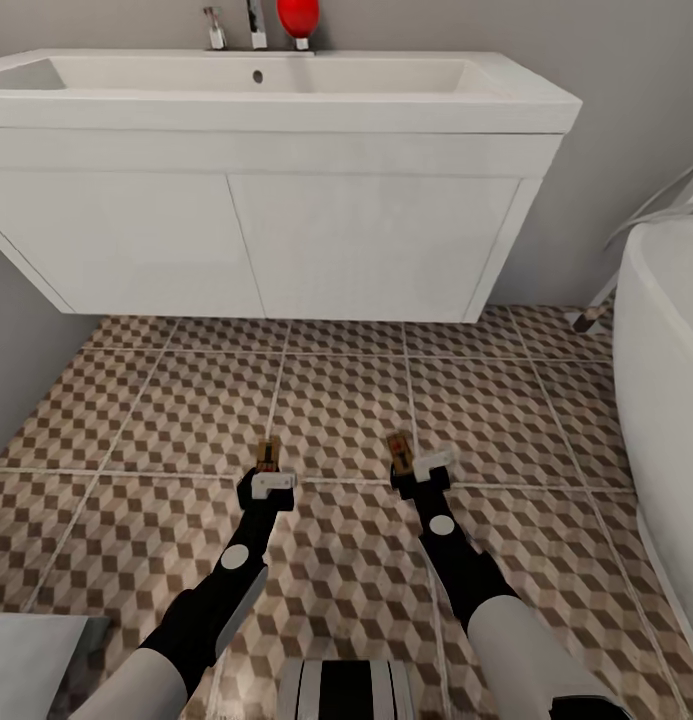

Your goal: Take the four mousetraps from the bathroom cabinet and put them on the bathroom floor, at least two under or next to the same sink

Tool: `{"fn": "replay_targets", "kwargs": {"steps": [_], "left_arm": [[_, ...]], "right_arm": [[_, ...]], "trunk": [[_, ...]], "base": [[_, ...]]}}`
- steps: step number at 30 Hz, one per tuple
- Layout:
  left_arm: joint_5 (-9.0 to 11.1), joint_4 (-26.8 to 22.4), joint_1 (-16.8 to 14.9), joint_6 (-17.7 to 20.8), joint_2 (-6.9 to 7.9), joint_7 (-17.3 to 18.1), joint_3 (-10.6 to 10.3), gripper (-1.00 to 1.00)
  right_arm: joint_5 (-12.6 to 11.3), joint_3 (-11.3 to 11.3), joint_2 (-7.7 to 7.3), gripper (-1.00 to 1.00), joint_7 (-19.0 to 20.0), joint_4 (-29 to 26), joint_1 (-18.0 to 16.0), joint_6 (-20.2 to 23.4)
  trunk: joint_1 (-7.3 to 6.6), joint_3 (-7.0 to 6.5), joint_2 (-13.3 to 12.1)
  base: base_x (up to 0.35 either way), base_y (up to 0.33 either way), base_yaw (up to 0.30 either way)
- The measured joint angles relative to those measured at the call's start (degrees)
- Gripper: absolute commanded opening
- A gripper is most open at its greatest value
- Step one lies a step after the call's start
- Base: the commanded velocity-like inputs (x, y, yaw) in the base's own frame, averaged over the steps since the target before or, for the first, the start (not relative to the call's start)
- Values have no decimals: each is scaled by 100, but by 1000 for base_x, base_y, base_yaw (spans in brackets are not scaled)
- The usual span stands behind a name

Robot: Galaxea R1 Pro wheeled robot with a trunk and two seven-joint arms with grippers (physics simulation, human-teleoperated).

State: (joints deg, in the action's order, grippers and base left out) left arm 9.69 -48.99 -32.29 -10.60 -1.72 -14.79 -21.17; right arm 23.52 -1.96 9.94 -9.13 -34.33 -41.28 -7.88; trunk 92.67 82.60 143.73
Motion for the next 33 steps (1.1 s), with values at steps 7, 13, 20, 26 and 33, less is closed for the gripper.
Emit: {"fn": "replay_targets", "kwargs": {"steps": [7, 13, 20, 26, 33], "left_arm": [[2, 0, 0, -1, 0, 0, 0, -100], [2, 0, 0, 0, 0, 0, 0, -100], [2, 0, 0, 0, 0, 0, 0, -100], [0, -26, 0, -3, 0, 4, -133, -100], [9, 73, 0, 202, -26, -1, -503, -100]], "right_arm": [[0, -2, 0, -100, 0, 0, 0, -6], [0, 5, 0, -100, 0, -111, 0, -1], [0, 6, 0, -100, 0, -139, 0, 1], [1, 1, 0, -100, 1, -141, -1, -5], [9, -3, 0, -100, 15, -154, -1, -126]], "trunk": [[18, 212, 9], [33, 395, 18], [51, 609, 27], [54, 647, 29], [54, 649, 29]], "base": [[0, 0, 0], [0, 0, 0], [0, 0, 0], [0, 0, 0], [0, 0, 0]]}}
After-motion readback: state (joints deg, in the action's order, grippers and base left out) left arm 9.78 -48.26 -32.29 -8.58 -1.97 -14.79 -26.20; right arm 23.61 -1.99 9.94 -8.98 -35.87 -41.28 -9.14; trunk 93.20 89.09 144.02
